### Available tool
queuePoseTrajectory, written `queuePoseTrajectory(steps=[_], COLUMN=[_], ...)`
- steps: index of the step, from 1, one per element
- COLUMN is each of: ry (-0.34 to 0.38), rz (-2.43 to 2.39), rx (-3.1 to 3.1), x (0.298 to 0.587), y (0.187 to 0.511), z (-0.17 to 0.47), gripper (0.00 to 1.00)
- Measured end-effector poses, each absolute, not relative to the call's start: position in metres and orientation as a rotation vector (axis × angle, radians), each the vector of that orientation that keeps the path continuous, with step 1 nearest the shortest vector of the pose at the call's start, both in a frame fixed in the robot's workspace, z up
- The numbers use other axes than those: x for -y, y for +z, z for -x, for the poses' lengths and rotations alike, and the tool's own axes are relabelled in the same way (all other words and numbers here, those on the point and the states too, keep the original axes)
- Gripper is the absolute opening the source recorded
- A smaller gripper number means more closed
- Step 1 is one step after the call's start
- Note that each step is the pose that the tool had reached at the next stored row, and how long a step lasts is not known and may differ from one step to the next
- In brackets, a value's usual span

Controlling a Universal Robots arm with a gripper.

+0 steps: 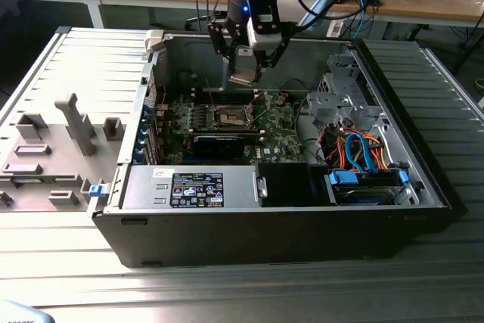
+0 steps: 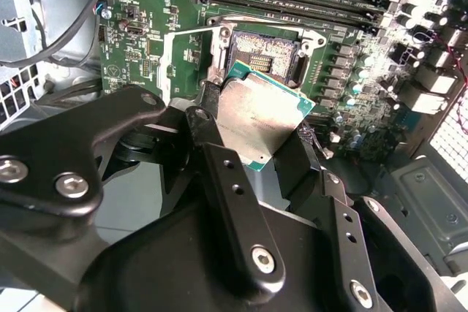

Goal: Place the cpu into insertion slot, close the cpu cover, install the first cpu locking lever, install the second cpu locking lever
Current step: 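Place the cpu into insertion slot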

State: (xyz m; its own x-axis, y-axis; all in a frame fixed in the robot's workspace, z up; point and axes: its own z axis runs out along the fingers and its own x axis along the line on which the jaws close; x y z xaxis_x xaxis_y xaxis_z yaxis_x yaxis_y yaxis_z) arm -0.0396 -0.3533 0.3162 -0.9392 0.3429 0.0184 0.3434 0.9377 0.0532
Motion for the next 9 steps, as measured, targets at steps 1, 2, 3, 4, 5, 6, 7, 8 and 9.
queuePoseTrajectory(steps=[1, 2, 3, 4, 5, 6, 7, 8, 9], ry=[-0.087, -0.087, -0.087, -0.087, -0.087, -0.087, -0.087, -0.087, -0.087], rz=[0.549, 0.551, 0.553, 0.557, 0.560, 0.562, 0.564, 0.567, 0.569], rx=[3.083, 3.083, 3.082, 3.082, 3.081, 3.081, 3.081, 3.080, 3.080], x=[0.3533, 0.3533, 0.3533, 0.3533, 0.3533, 0.3533, 0.3533, 0.3533, 0.3533], y=[0.3161, 0.3161, 0.3160, 0.3160, 0.3159, 0.3159, 0.3158, 0.3158, 0.3157], z=[0.0396, 0.0396, 0.0396, 0.0396, 0.0396, 0.0396, 0.0396, 0.0396, 0.0396], gripper=[0.54, 0.54, 0.54, 0.54, 0.54, 0.54, 0.54, 0.54, 0.54])
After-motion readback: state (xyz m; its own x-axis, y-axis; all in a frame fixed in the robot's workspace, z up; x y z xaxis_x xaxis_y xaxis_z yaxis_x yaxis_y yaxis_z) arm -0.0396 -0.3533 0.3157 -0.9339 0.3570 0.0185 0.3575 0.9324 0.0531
